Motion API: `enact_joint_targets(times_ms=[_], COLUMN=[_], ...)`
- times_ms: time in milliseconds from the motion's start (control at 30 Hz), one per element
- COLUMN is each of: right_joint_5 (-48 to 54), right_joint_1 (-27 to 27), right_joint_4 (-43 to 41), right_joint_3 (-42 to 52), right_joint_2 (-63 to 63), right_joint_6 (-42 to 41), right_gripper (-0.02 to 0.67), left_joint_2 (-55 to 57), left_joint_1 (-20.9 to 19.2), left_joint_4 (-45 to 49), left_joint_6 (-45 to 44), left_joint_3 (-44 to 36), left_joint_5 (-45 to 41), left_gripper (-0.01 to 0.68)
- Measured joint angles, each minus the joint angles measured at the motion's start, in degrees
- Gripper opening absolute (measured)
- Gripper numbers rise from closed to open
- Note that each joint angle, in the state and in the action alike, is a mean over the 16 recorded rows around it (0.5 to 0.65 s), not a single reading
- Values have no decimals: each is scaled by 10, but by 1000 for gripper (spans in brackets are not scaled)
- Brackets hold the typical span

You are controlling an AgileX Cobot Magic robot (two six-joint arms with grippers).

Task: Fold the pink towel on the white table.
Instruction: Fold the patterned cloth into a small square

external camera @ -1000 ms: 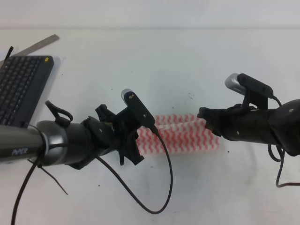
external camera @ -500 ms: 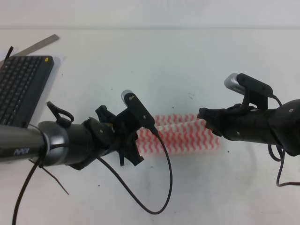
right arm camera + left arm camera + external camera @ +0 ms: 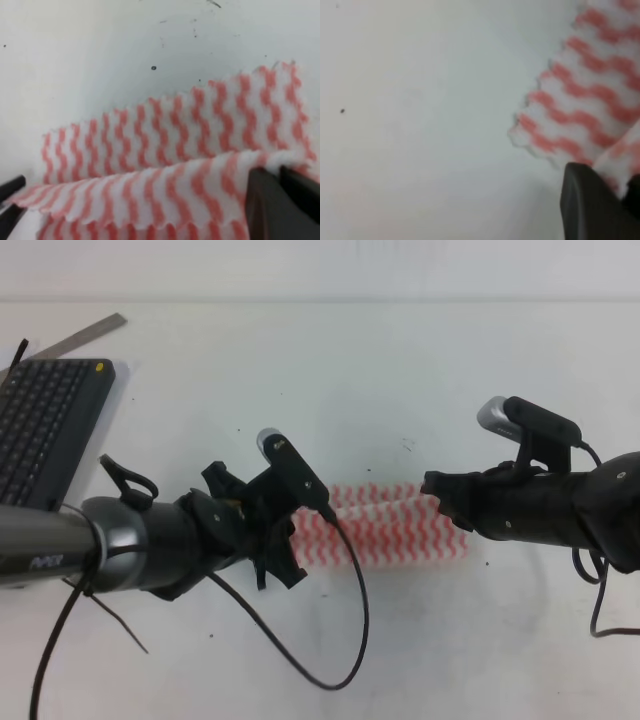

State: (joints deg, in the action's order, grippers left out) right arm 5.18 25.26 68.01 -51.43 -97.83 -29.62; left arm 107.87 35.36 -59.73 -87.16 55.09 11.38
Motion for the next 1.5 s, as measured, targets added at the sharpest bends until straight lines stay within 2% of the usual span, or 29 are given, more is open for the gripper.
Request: enact_joint_targets(times_ms=[333,733,900,1267,1500], right_joint_5=[0,-1,-1,-3,-3], right_joint_1=[0,0,0,0,0], right_joint_4=[0,0,0,0,0], right_joint_3=[0,0,0,0,0], right_joint_2=[0,0,0,1,0], right_joint_6=[-7,-7,-7,-8,-8], right_gripper=[-14,-14,-14,-13,-14], left_joint_2=[-2,-7,-24,-59,-62], left_joint_1=[-1,-1,-1,-1,0], left_joint_4=[1,-9,-21,-35,-35], left_joint_6=[18,46,55,59,59], left_joint_3=[6,7,7,7,8], left_joint_5=[34,79,51,-72,-85], left_gripper=[197,220,222,222,222])
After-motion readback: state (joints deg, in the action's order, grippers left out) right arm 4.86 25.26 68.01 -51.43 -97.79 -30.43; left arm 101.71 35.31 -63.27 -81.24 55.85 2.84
